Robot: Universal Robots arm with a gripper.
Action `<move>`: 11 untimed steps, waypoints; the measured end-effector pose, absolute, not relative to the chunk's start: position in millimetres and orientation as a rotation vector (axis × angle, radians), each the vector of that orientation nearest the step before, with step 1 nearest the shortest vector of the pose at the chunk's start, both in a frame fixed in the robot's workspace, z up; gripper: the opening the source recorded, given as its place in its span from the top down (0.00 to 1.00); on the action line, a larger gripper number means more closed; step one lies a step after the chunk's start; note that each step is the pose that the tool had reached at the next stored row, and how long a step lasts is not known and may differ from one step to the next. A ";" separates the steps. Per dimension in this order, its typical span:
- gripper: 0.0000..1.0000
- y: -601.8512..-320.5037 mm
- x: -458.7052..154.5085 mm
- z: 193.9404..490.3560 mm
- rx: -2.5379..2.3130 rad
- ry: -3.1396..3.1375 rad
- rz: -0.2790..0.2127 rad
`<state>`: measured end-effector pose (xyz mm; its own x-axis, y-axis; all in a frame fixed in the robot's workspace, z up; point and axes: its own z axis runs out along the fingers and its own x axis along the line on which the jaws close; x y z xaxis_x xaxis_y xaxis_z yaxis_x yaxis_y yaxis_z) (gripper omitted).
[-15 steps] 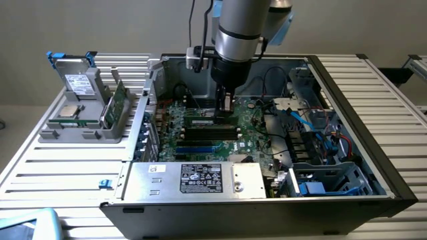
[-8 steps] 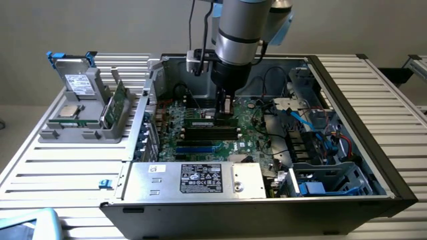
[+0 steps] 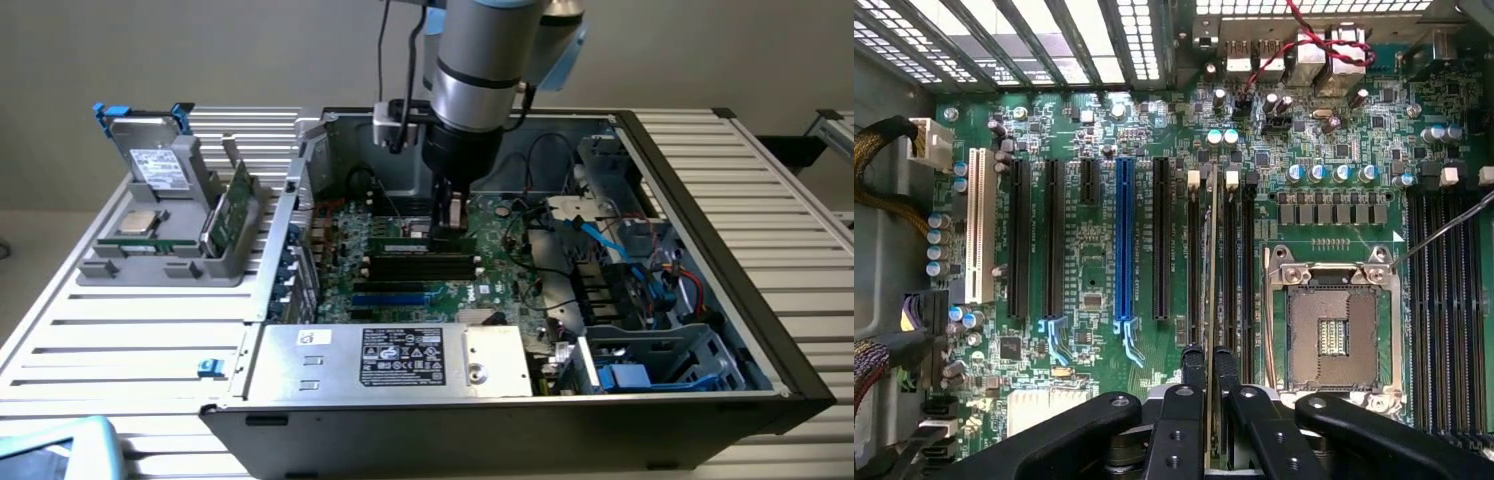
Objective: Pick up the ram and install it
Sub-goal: 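Insert the ram into the slot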
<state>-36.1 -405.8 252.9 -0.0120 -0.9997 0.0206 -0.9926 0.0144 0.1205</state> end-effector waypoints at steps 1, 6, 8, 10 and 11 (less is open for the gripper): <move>0.85 -405.9 -35.9 252.5 2.135 -2.164 -0.109; 0.85 -407.9 -35.6 247.5 2.135 -2.164 -0.109; 0.85 -408.8 -35.7 246.7 2.135 -2.164 -0.109; 0.85 -409.5 -35.6 246.3 2.135 -2.164 -0.108; 0.85 -409.9 -35.7 245.7 2.135 -2.164 -0.109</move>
<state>-35.7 -409.9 245.7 -0.0123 -0.9997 0.0209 -0.9926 0.0147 0.1206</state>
